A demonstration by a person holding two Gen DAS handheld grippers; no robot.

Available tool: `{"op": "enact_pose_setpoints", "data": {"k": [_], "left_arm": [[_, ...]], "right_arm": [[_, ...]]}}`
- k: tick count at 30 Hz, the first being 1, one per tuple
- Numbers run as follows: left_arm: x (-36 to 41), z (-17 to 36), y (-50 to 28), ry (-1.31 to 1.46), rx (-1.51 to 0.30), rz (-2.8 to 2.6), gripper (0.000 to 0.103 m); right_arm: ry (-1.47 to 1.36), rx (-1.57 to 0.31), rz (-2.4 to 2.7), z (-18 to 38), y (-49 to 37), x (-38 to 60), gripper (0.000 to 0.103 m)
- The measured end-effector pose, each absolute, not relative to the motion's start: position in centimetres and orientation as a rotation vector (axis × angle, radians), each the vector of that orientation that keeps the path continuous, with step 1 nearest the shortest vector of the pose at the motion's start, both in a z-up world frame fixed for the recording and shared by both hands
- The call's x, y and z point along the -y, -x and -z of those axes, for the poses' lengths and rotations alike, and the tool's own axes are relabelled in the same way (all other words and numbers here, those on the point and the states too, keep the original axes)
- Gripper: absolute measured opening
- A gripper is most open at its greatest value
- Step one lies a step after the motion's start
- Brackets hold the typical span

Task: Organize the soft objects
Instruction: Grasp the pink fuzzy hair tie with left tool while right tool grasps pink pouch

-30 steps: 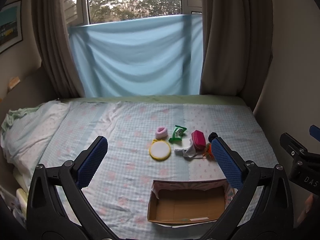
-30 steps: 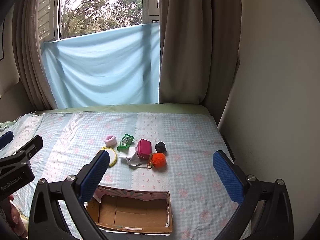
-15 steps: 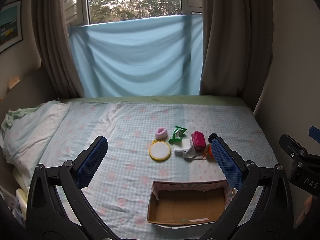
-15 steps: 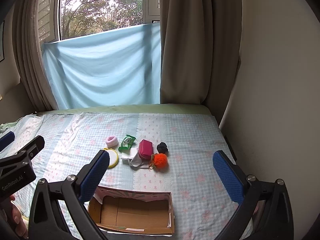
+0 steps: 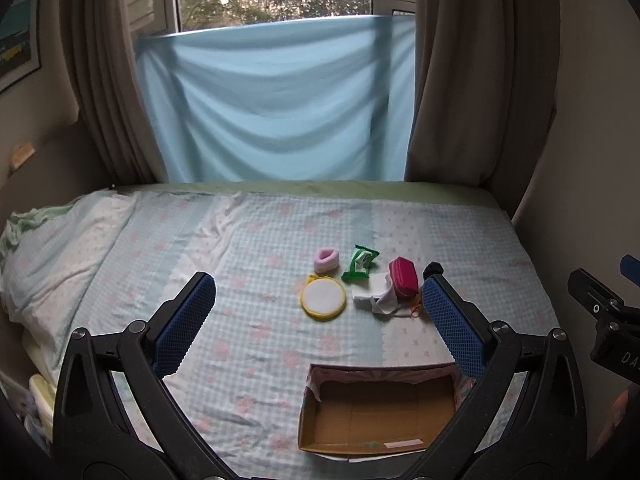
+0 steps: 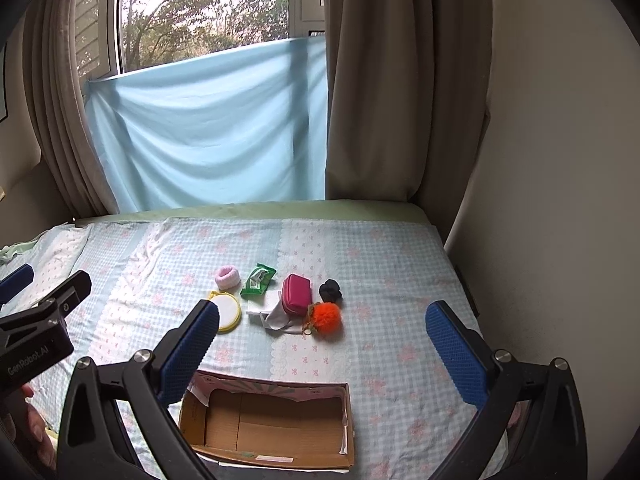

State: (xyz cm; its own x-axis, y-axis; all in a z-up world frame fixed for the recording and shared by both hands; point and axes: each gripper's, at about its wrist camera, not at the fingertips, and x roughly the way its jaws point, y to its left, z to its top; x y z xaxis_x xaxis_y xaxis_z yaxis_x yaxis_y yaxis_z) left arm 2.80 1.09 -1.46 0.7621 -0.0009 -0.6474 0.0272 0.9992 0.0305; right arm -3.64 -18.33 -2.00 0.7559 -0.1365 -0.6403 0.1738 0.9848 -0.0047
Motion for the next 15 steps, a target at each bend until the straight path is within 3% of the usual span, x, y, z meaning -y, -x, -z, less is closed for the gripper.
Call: {"op": "enact_pose_setpoints", "data": {"k": [8, 15], "left_arm": [[-2.8, 7.1, -12.0, -0.015, -0.804, 0.037, 0.102], [-2.8, 14.6, -21.2, 0.026, -0.884, 0.040, 0.102]], "right_arm": [[-0.110, -0.745, 0.101, 4.9, -2.2, 18.6, 0.103], [-0.194, -0.836, 0.007, 11.6, -11.1, 19.5, 0.103]]}}
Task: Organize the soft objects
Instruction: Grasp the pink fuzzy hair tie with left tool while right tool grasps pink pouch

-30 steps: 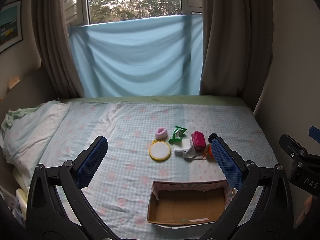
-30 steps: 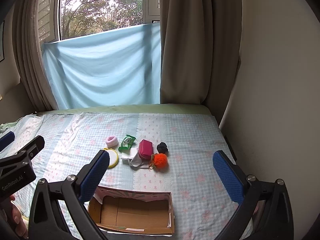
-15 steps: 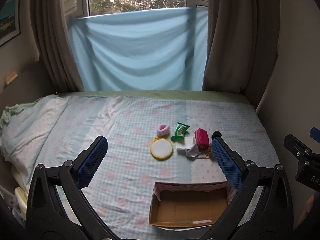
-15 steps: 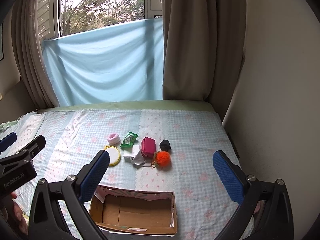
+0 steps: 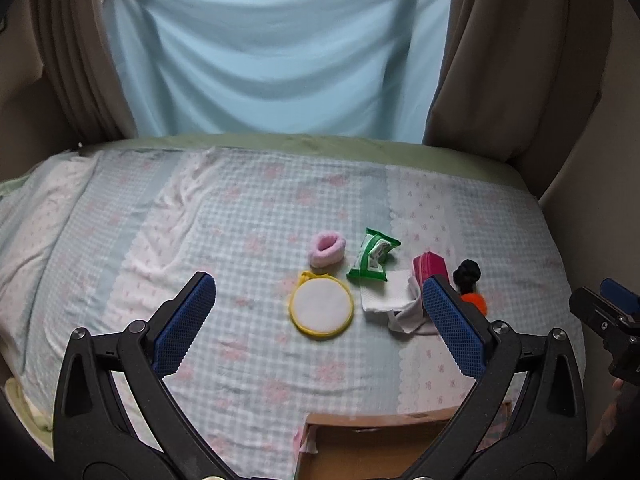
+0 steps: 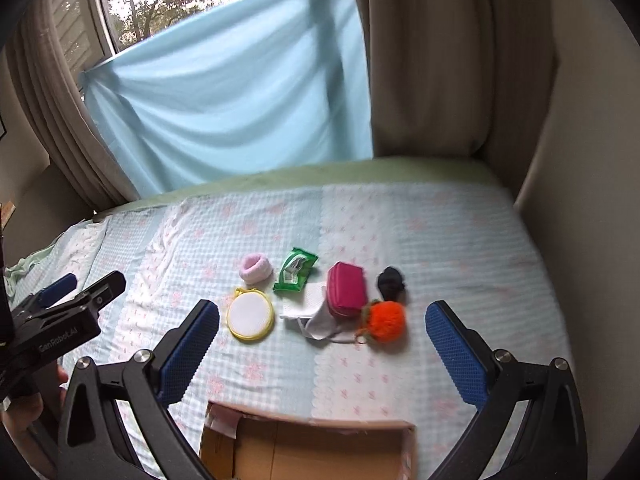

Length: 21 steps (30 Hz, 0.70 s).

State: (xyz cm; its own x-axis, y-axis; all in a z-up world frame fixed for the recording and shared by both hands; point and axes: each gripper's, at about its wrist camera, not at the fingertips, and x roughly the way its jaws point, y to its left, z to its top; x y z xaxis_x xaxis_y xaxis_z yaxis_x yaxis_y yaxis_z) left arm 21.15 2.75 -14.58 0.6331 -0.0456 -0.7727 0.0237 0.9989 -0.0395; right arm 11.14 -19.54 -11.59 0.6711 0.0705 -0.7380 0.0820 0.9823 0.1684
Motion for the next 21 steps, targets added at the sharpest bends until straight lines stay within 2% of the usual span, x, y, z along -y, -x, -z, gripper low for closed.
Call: {"op": "enact_pose_setpoints", "data": {"k": [14, 21], "left_arm": [[-1.4, 32.7, -35.3, 0.053, -1.062, 0.027, 0.102], [-0.6, 38.3, -39.0, 0.073, -1.109, 0.022, 0.102]], "right_arm": [[-0.319, -1.060, -0.064, 29.1, -26.8, 23.4, 0.099], [-0.402, -1.131, -0.114, 35.9, -31.7, 24.5, 0.098]]}}
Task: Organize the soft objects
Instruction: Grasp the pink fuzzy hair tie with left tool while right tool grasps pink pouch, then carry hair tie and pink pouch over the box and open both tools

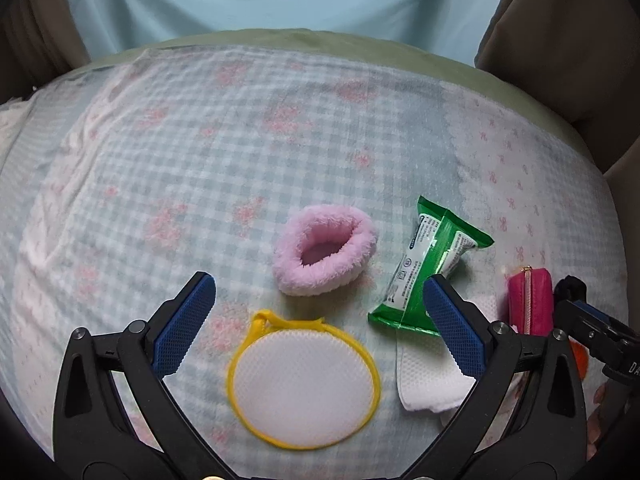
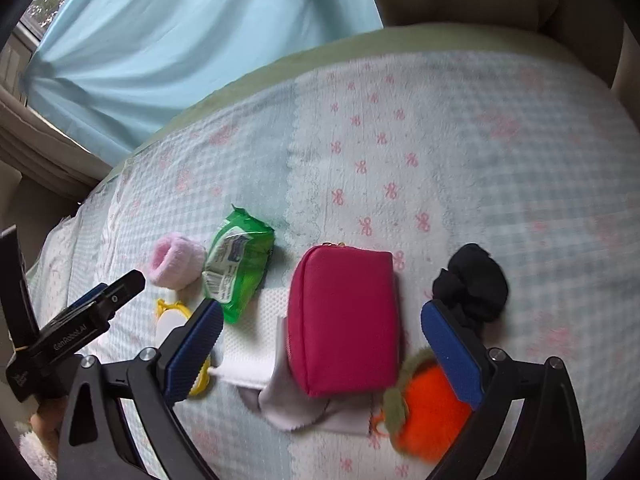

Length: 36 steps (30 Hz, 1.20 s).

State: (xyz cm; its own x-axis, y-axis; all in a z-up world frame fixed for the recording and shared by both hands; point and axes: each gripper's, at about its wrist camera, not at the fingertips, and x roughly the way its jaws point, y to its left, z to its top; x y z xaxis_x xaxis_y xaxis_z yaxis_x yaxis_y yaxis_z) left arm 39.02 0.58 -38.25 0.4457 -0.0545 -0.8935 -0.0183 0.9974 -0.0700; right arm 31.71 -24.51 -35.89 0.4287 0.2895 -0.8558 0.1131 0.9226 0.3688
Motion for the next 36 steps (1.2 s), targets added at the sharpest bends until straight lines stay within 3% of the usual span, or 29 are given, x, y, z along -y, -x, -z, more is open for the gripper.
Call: {"op": "enact_pose_setpoints", "data": {"k": [5, 9, 12, 14, 16, 20, 25, 36], "left_arm": [[-0.2, 41.3, -41.0, 0.083, -1.135, 0.008, 0.102], [-0.1, 42.9, -42.4, 0.099, -1.150, -0.010, 0.100], [0.0, 43.8, -43.1, 0.097, -1.167, -0.025, 0.082], [-0.1, 44.4, -43.3, 0.106, -1.193, -0.027, 0.062], [-0.1, 44.5, -43.2, 0.116, -1.186, -0.026, 0.058], [0.0, 44.2, -42.9, 0.128, -1.166, -0.013, 0.038], [0.0, 43.2, -42.6, 0.144, -1.157, 0.014, 0.033], [0.3, 37.7, -41.3, 0.128, -1.096, 0.050, 0.032]], "right_arm": [[-0.437, -1.172, -0.108, 39.3, -33.7, 25.1, 0.092], [-0.490, -1.205, -0.117, 41.3, -34.6, 25.5, 0.080], [-0.516, -1.206, -0.120, 42.1, -34.8, 25.6, 0.071], [-0.528, -1.192, -0.130, 42.0, -35.0, 25.5, 0.066], [-0.534, -1.190, -0.133, 42.0, -35.3, 25.3, 0.062], [-0.539, -1.181, -0.131, 41.8, -35.4, 25.1, 0.054], [-0.563, -1.165, -0.127, 41.5, -35.1, 25.4, 0.049], [-0.570, -1.118, -0.112, 38.8, -34.5, 26.2, 0.042]]}}
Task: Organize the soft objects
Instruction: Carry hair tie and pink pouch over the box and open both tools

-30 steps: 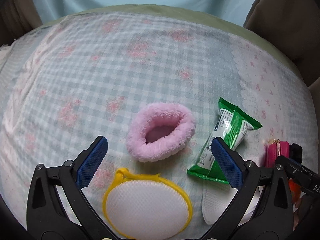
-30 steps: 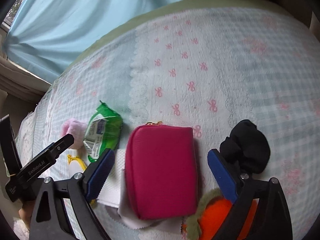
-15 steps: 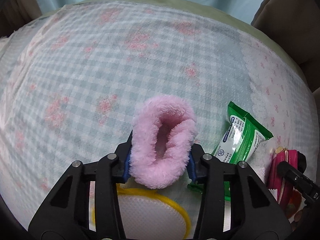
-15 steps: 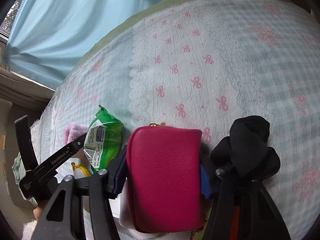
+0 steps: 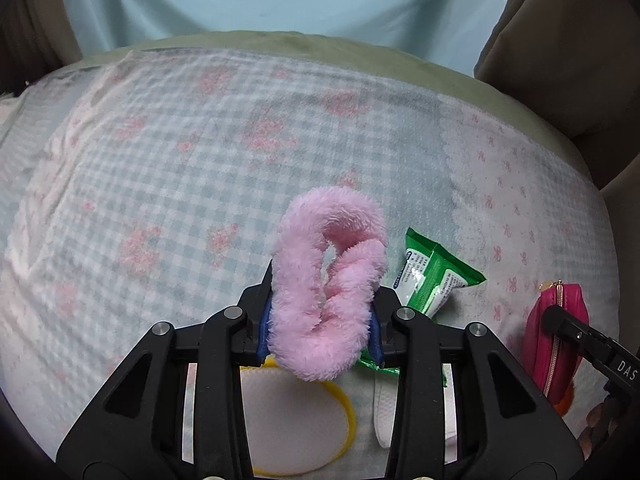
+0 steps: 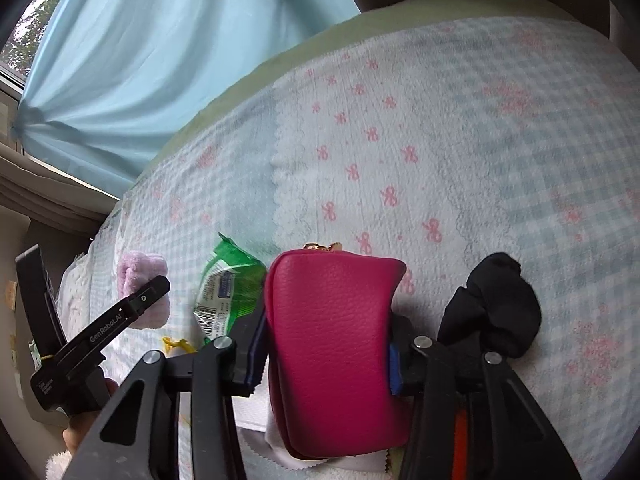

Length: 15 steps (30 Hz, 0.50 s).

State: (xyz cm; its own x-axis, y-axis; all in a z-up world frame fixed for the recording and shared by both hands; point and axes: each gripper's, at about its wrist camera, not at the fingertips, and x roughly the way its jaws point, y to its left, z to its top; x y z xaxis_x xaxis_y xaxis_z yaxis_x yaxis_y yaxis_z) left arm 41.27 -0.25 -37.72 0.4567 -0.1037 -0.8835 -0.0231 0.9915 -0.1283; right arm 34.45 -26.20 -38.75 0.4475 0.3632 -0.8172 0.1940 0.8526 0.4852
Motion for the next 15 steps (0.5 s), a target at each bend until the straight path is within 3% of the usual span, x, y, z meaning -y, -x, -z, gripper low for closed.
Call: {"op": "enact_pose_setpoints", "data": {"k": [15], "left_arm": [[0.4, 24.8, -34.2, 0.081, -0.971, 0.098, 0.032]], "right_arm": [[-0.518, -1.001, -0.143, 27.2, -31.0, 24.9, 0.040]]}}
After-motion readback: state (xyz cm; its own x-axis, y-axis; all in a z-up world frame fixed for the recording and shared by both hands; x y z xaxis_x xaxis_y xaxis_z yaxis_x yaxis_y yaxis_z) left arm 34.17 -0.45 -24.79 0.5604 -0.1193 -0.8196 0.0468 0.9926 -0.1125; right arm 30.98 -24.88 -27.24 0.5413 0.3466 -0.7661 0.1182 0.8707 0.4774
